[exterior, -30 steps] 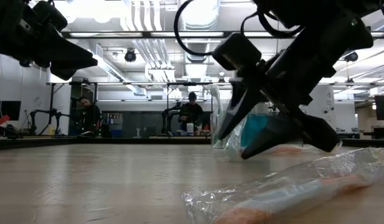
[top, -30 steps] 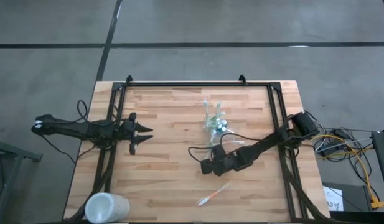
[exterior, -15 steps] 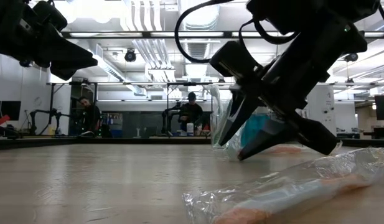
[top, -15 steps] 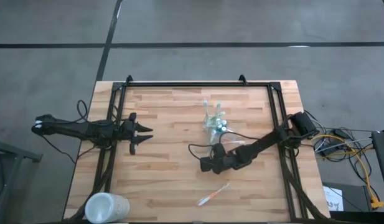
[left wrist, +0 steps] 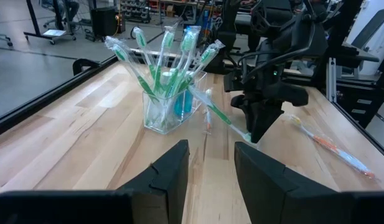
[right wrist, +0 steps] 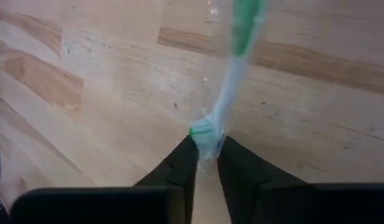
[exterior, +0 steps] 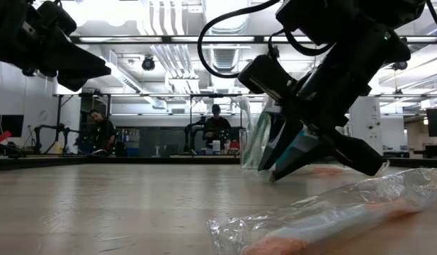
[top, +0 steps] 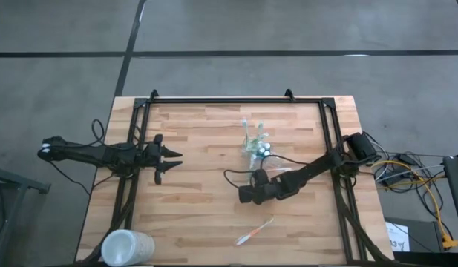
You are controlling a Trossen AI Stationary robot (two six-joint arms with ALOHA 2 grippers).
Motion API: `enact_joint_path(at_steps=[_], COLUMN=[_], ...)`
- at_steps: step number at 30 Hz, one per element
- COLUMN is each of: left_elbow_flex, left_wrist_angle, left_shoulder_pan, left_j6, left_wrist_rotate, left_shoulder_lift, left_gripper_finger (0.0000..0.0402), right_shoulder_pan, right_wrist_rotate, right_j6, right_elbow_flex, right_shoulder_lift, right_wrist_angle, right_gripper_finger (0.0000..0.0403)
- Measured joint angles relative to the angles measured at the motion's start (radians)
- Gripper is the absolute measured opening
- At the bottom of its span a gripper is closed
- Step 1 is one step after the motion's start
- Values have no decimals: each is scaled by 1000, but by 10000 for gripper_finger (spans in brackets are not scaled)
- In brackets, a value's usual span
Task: Pick & Place toothbrushing station
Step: Put the green toothbrush into the transparent organizer
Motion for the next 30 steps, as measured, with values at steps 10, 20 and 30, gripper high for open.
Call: enact_joint_path(at_steps=[10, 20, 30], left_elbow_flex=[0, 0, 0], left_wrist_angle=[0, 0, 0], left_shoulder_pan=[0, 0, 0], left_j6=[0, 0, 0], left_wrist_rotate=[0, 0, 0], left_shoulder_lift=[0, 0, 0], left_gripper_finger=[136, 136, 136], right_shoulder_pan=[1, 17, 20], right_wrist_rotate=[-14, -38, -120], right_j6=[-75, -138, -227], right_elbow_flex=[18, 52, 64], right_shoulder_lift=[-1, -2, -4], right_wrist_angle=[48, 87, 447], right_gripper_finger=[15, 14, 13])
